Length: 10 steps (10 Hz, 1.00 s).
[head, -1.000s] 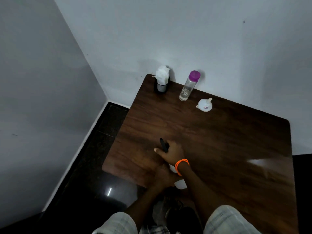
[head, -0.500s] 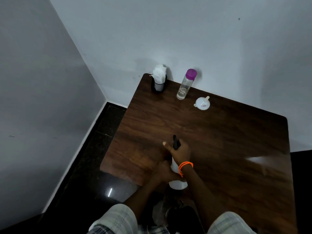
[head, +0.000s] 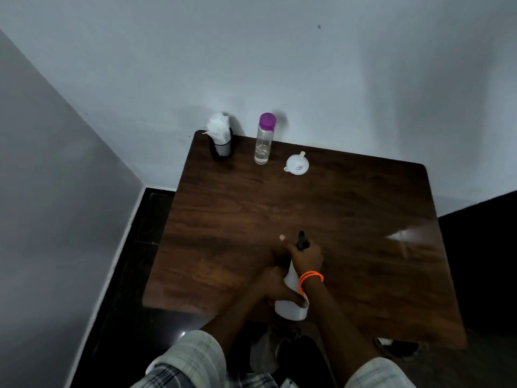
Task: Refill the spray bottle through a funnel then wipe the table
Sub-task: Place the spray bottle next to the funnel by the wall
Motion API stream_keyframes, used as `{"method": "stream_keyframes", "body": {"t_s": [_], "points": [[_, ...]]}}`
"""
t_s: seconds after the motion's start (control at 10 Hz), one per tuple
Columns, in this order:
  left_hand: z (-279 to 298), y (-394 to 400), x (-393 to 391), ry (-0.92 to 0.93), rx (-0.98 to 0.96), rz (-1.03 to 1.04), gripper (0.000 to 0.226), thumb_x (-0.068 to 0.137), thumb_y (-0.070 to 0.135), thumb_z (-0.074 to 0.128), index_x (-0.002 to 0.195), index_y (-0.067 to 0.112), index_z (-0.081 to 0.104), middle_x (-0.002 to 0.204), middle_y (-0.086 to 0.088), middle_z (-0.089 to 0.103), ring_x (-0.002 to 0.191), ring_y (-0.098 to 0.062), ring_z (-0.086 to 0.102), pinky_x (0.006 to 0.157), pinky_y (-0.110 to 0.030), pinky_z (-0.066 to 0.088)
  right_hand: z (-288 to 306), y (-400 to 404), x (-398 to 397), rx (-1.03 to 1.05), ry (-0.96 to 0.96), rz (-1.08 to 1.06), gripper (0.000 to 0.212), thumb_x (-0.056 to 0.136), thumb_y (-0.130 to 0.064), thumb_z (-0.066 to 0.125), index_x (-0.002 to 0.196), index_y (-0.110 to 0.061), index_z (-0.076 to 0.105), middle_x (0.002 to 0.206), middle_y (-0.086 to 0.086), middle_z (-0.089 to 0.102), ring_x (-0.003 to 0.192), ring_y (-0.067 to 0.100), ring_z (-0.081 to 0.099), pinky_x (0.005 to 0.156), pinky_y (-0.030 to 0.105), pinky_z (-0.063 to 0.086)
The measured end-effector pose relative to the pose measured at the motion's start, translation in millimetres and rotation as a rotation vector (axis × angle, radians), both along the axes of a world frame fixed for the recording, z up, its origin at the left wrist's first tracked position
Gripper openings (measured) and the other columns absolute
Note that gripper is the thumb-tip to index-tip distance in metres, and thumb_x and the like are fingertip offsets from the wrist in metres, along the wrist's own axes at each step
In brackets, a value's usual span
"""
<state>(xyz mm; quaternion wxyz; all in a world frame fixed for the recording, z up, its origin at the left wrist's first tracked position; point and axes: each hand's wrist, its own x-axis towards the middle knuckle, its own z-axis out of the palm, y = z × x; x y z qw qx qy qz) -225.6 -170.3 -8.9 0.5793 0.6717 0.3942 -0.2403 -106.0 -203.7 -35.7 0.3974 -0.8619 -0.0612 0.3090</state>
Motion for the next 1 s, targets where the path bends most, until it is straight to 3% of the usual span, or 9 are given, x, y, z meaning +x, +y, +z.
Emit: {"method": "stream_keyframes", "body": {"t_s": [0.1, 0.2, 0.3, 0.5, 0.6, 0.7, 0.8, 0.9, 1.0], "points": [[9, 4, 11, 0.007, -0.072, -0.116, 0.091, 0.059, 0.036, 0.097, 0.139, 0.025, 0.055, 0.126, 0.003, 0.065, 0.121, -0.018, 0.064, 0.093, -0.025, 0.053, 1, -14, 10, -0.019, -0.007, -0.082, 0.041, 0.074, -0.050, 0.087, 0.078, -0.016, 0.065, 0.073, -0.006, 0.063, 0.077, 0.019, 0.063, 0.073, 0.029, 0.044], [-8, 8, 33, -0.014, -0.068, -0.361, 0.100, 0.062, 0.053, 0.091, 0.146, 0.018, 0.049, 0.144, -0.004, 0.057, 0.133, -0.020, 0.054, 0.108, -0.030, 0.043, -1, -28, 22, -0.068, -0.022, -0.140, 0.052, 0.073, -0.059, 0.084, 0.080, -0.010, 0.069, 0.078, 0.003, 0.068, 0.084, 0.028, 0.069, 0.074, 0.033, 0.050], [-3, 6, 49, 0.001, -0.070, -0.481, 0.109, 0.054, 0.069, 0.086, 0.144, 0.017, 0.051, 0.143, -0.008, 0.059, 0.130, -0.023, 0.056, 0.110, -0.043, 0.047, -4, -40, 31, -0.127, -0.007, -0.199, 0.062, 0.073, -0.065, 0.081, 0.090, -0.006, 0.072, 0.094, 0.013, 0.073, 0.096, 0.035, 0.069, 0.082, 0.037, 0.052], [-11, 2, 73, 0.011, -0.059, -0.621, 0.102, 0.061, 0.061, 0.087, 0.144, 0.017, 0.048, 0.145, -0.007, 0.055, 0.133, -0.022, 0.052, 0.112, -0.045, 0.045, 0, -58, 39, -0.063, -0.003, -0.374, 0.052, 0.073, -0.060, 0.084, 0.088, -0.012, 0.069, 0.089, 0.005, 0.071, 0.092, 0.028, 0.069, 0.079, 0.035, 0.052], [-6, 0, 88, 0.029, -0.029, -0.684, 0.093, 0.069, 0.053, 0.088, 0.145, 0.018, 0.047, 0.146, -0.008, 0.054, 0.133, -0.025, 0.052, 0.111, -0.046, 0.045, 4, -66, 42, -0.024, -0.038, -0.481, 0.051, 0.070, -0.058, 0.086, 0.091, -0.015, 0.066, 0.092, 0.004, 0.071, 0.094, 0.027, 0.070, 0.086, 0.041, 0.056], [-5, -5, 103, 0.027, 0.030, -0.734, 0.088, 0.073, 0.045, 0.088, 0.145, 0.017, 0.048, 0.144, -0.006, 0.054, 0.131, -0.026, 0.053, 0.108, -0.042, 0.047, 6, -73, 48, -0.033, -0.097, -0.571, 0.063, 0.072, -0.057, 0.086, 0.107, -0.008, 0.070, 0.107, 0.012, 0.074, 0.104, 0.032, 0.069, 0.092, 0.041, 0.054], [-6, -6, 115, -0.014, 0.028, -0.808, 0.099, 0.047, 0.060, 0.093, 0.134, 0.026, 0.060, 0.132, 0.003, 0.063, 0.120, -0.020, 0.061, 0.103, -0.042, 0.053, 5, -78, 55, -0.046, -0.115, -0.626, 0.067, 0.073, -0.058, 0.085, 0.110, -0.004, 0.070, 0.109, 0.014, 0.074, 0.106, 0.035, 0.069, 0.091, 0.039, 0.052], [-30, -4, 127, 0.027, -0.021, -0.825, 0.102, 0.037, 0.066, 0.089, 0.128, 0.025, 0.063, 0.124, 0.005, 0.065, 0.112, -0.018, 0.064, 0.098, -0.042, 0.056, 2, -81, 61, -0.053, -0.102, -0.642, 0.069, 0.072, -0.061, 0.084, 0.106, -0.003, 0.069, 0.104, 0.015, 0.075, 0.102, 0.035, 0.070, 0.088, 0.040, 0.054], [-10, -7, 127, 0.015, 0.024, -0.818, 0.093, 0.053, 0.058, 0.090, 0.133, 0.023, 0.058, 0.132, -0.001, 0.062, 0.118, -0.021, 0.061, 0.098, -0.037, 0.053, 3, -81, 66, -0.033, -0.081, -0.624, 0.070, 0.070, -0.060, 0.085, 0.108, -0.004, 0.068, 0.106, 0.013, 0.074, 0.101, 0.032, 0.069, 0.090, 0.040, 0.055]]}}
